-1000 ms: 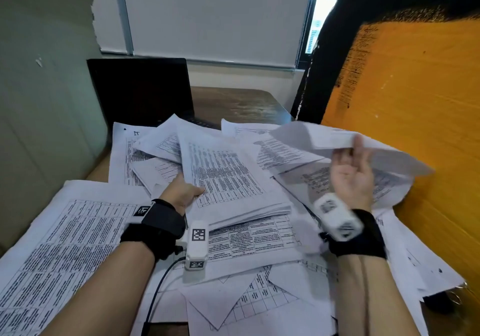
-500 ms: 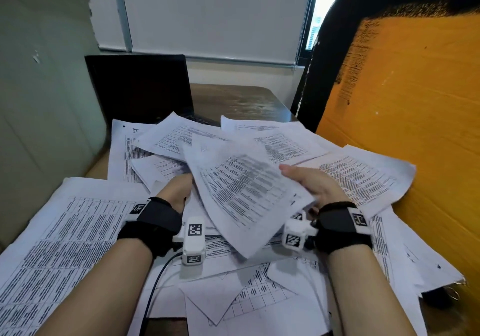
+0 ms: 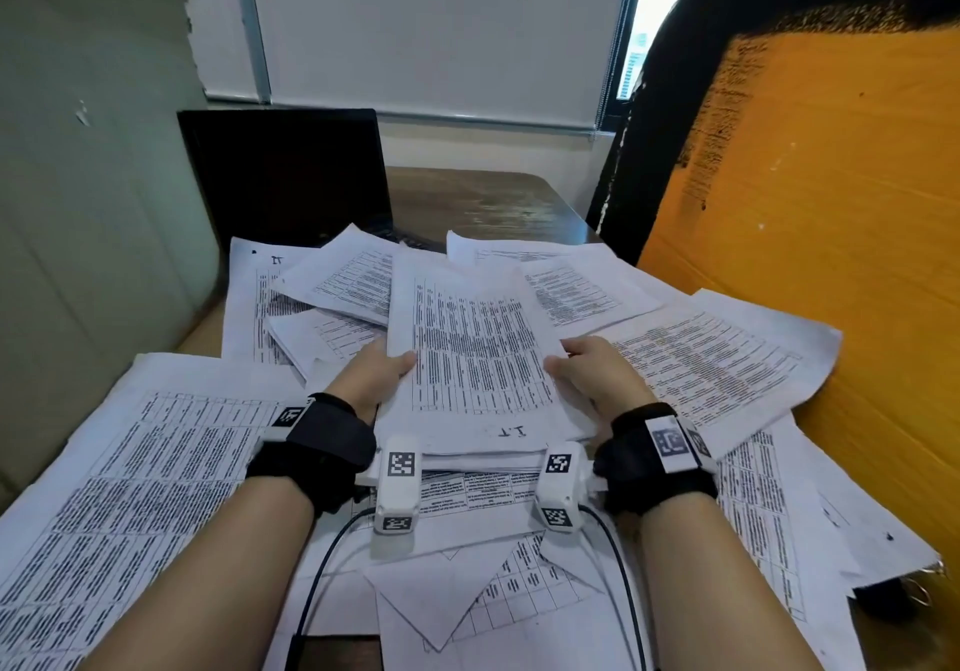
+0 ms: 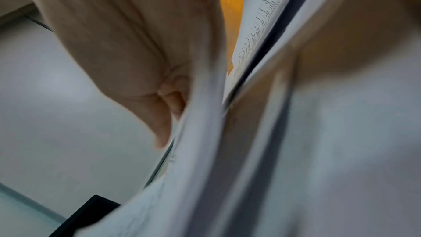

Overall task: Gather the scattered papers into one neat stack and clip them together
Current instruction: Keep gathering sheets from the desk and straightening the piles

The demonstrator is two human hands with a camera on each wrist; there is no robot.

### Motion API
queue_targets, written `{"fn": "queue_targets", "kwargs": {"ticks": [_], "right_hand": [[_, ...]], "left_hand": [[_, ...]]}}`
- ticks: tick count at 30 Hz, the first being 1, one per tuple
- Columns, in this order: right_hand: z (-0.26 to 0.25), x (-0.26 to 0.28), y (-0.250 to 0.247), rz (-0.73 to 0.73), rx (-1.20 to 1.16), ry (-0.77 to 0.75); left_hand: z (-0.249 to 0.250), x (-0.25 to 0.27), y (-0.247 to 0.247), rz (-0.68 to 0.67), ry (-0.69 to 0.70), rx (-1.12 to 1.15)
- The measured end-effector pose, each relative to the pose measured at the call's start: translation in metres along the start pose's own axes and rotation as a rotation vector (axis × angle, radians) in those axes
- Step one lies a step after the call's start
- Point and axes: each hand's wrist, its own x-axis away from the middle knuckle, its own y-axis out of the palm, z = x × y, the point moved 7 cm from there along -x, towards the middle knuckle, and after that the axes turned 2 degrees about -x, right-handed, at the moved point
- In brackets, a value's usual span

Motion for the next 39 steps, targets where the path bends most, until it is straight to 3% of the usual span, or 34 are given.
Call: {"fn": "queue_targets", "kwargs": {"ticks": [2, 6, 7, 11, 15, 18, 21, 23, 24, 25, 27, 30, 32, 34, 39], "right_hand": [[0.000, -0.003, -0.010, 0.072, -0.056, 0.015], [0.002, -0.002, -0.078, 0.446, 0.309, 0.110], [0.010, -0.006, -0.087, 0.433, 0.421, 0.156], [0.040, -0.021, -0.072, 0.004, 0.780, 0.283], [0.048, -0.033, -0.069, 0.022, 0.902, 0.251], [0.027, -0.018, -0.069, 0.152, 0.802, 0.167], [0.000, 0.008, -0.095, 0.495, 0.389, 0.085], [-0.021, 0.030, -0.111, 0.700, 0.181, -0.091], [-0.030, 0.035, -0.110, 0.726, 0.137, -0.192], [-0.039, 0.035, -0.103, 0.687, 0.139, -0.280], [-0.048, 0.027, -0.073, 0.479, 0.195, -0.366], [-0.042, 0.018, -0.020, 0.068, 0.449, -0.373], [-0.032, 0.018, 0.005, -0.124, 0.627, -0.331], [-0.028, 0.027, 0.023, -0.245, 0.717, -0.291], [-0.030, 0.050, 0.050, -0.505, 0.589, -0.225]], "left_hand": [[0.008, 0.005, -0.004, 0.056, 0.043, 0.125], [0.024, 0.017, -0.009, 0.044, 0.091, 0.523], [0.025, 0.018, -0.008, 0.009, 0.095, 0.586], [0.017, 0.018, -0.003, -0.069, -0.017, 0.693], [0.008, 0.019, 0.005, -0.105, -0.133, 0.608], [0.005, 0.024, 0.014, -0.128, -0.158, 0.392], [0.004, 0.029, 0.019, -0.149, -0.175, 0.246], [0.003, 0.027, 0.016, -0.148, -0.185, 0.225], [0.002, 0.026, 0.015, -0.153, -0.188, 0.220], [0.001, 0.026, 0.014, -0.151, -0.198, 0.217], [-0.001, 0.025, 0.013, -0.143, -0.214, 0.236], [-0.005, 0.020, 0.012, -0.099, -0.222, 0.256], [-0.007, 0.017, 0.011, -0.078, -0.216, 0.248], [-0.006, 0.017, 0.010, -0.066, -0.203, 0.257], [-0.002, 0.023, 0.011, -0.051, -0.192, 0.384]]}}
